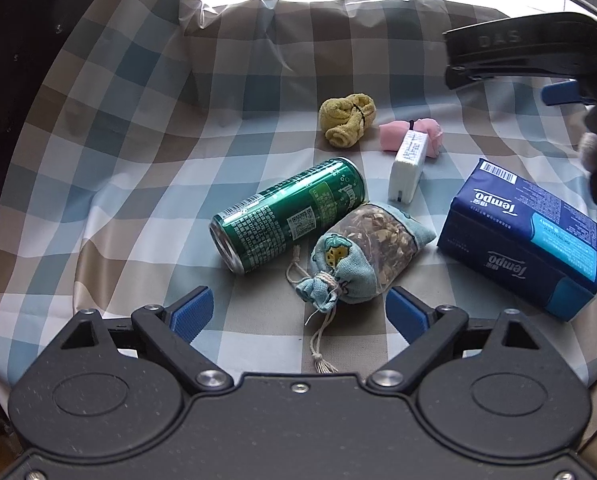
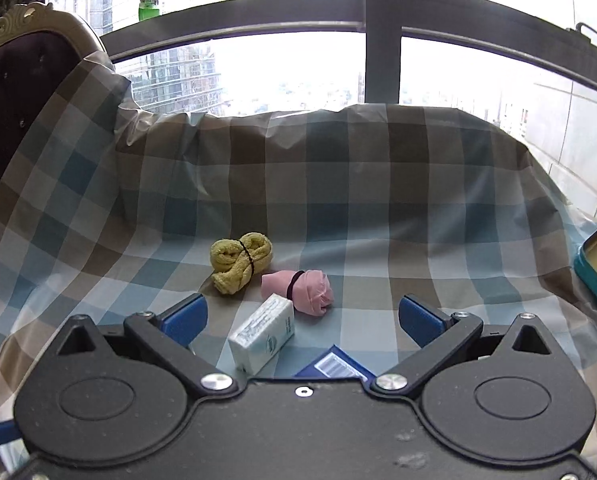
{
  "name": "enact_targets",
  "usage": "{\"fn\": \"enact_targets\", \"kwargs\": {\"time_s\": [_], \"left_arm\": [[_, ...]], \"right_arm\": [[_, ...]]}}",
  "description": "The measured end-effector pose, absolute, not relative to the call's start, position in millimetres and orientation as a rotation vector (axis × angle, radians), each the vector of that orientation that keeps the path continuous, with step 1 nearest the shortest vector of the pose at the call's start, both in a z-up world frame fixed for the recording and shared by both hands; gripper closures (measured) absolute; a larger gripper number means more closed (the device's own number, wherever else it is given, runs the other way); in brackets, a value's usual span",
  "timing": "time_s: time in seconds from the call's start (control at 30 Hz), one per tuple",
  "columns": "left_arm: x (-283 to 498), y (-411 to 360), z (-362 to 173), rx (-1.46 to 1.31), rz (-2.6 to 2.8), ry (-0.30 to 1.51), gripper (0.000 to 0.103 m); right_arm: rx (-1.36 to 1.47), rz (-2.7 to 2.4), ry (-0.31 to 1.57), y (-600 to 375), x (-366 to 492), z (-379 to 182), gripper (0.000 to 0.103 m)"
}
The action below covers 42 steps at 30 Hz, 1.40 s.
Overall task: Organize soft objects
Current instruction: 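Grasp the pink cloth roll with the right tool while the left tool reaches the yellow towel roll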
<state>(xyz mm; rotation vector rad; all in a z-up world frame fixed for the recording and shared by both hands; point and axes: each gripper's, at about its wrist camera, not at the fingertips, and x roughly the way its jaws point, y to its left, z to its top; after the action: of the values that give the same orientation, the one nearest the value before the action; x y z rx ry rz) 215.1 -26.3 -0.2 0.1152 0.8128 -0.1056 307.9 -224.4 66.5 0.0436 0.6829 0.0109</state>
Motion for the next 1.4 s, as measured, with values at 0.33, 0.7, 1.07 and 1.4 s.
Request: {"fn": "enact_targets", "kwargs": {"time_s": [0.33, 0.7, 1.07, 1.4], "left_arm": [[223.5, -20.8, -4.8, 0.128, -0.104, 0.823, 0.012], [231.1, -8.8, -10.7, 0.115, -0.09, 0.835, 0.012], [229.9, -9.5, -5.0, 0.115, -0.085, 0.828, 0.012], [244.3, -9.5, 17.2, 0.082, -0.101, 0.806, 0.011]], "right_arm": [[0.036, -0.069, 0.902, -210.9, 443.5, -2.9, 0.001], [0.014, -0.098, 1.047, -203.3, 490.0, -45.2, 0.001], [-0.004, -0.118, 1.053, -203.0, 497.0, -50.6, 0.044], [0.143, -0.171, 0.856, -245.5, 428.8, -13.6, 0.048]]}}
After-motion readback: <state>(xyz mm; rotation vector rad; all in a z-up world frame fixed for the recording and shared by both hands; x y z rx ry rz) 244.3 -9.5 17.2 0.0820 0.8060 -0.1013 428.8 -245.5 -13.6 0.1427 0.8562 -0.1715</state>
